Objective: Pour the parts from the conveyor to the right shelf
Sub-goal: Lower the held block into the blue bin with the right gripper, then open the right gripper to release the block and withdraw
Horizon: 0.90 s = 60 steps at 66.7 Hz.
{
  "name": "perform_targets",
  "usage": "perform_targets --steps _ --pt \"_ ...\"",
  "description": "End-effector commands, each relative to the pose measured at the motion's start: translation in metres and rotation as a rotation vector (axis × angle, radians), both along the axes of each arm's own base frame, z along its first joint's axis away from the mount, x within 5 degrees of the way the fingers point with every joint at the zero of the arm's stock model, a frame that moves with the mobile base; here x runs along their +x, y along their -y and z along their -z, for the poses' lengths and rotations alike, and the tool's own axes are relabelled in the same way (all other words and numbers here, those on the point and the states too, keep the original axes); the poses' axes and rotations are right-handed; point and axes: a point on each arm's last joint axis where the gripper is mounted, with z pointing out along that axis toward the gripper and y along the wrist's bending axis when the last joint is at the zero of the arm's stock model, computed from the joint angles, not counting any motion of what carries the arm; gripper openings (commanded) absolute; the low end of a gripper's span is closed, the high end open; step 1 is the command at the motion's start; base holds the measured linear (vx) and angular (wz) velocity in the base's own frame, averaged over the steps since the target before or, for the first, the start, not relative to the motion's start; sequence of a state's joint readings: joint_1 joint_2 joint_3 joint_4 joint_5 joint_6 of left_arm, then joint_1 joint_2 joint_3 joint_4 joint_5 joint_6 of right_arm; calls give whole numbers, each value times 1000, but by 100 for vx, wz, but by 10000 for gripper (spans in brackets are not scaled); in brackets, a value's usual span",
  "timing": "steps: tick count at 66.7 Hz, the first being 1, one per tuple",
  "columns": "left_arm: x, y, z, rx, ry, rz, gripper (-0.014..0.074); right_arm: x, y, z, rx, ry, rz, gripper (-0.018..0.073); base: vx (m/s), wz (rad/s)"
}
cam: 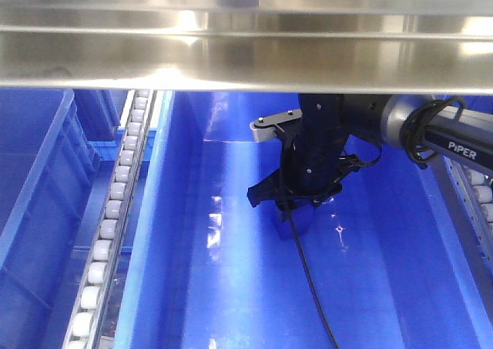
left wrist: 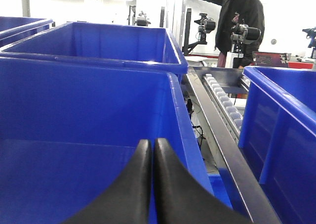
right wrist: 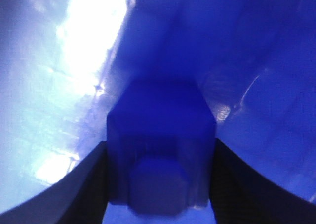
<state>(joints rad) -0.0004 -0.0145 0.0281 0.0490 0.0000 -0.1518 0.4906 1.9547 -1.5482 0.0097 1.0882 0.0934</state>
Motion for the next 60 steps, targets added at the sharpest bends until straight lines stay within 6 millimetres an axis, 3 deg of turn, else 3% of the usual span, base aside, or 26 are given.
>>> perform_targets --steps 1,13,33,44,60 --pt "0 0 1 -15 61 6 -6 1 0 -28 44 101 0 523 0 0" --pt "0 0 1 -15 61 6 -6 2 0 -35 62 149 -25 637 0 0" --pt "0 0 1 -15 61 6 -6 -14 9 -78 153 343 -28 610 0 0" --pt "0 0 1 -15 61 6 -6 -43 24 -95 244 505 -27 578 0 0" --pt "0 0 1 -15 61 6 -6 -104 57 -114 379 767 -24 568 0 0"
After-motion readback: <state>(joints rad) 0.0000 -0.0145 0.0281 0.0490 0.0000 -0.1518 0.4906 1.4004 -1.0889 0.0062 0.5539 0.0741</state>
